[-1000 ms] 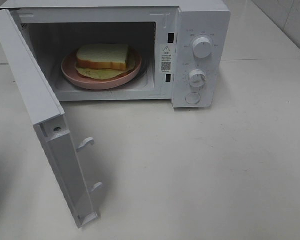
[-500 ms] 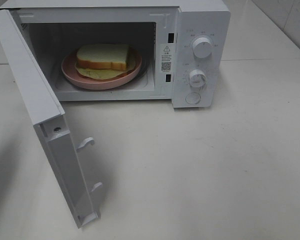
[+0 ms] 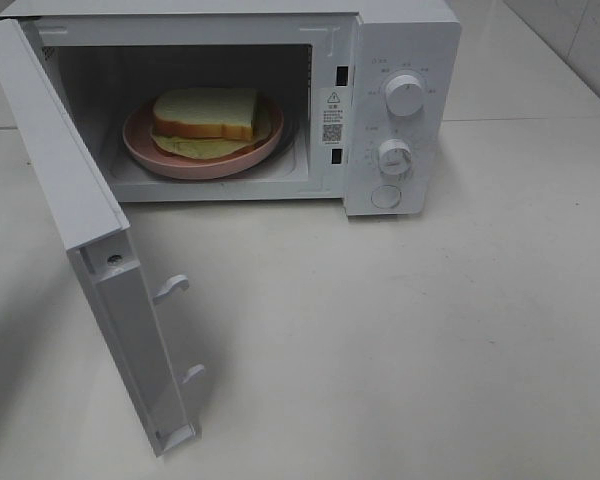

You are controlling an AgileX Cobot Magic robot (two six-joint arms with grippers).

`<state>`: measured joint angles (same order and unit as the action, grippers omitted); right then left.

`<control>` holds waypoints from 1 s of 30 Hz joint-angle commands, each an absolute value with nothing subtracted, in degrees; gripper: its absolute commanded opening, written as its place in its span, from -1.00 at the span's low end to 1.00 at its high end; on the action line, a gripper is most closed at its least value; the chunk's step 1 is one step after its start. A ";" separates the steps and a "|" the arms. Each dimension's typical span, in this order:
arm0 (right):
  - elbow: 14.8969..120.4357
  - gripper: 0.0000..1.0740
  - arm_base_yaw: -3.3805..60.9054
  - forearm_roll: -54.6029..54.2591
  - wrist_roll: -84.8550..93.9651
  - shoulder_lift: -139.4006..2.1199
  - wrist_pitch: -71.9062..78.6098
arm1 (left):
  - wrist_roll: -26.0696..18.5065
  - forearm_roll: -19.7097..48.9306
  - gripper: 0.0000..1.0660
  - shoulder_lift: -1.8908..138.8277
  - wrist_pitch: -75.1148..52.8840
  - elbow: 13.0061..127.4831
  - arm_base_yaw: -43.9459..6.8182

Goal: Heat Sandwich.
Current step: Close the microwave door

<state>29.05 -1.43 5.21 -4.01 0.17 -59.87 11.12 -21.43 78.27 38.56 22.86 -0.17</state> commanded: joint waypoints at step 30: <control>28.99 0.42 -1.72 5.10 -3.55 1.83 -59.36 | -2.81 0.92 -1.00 94.77 54.03 25.73 -25.27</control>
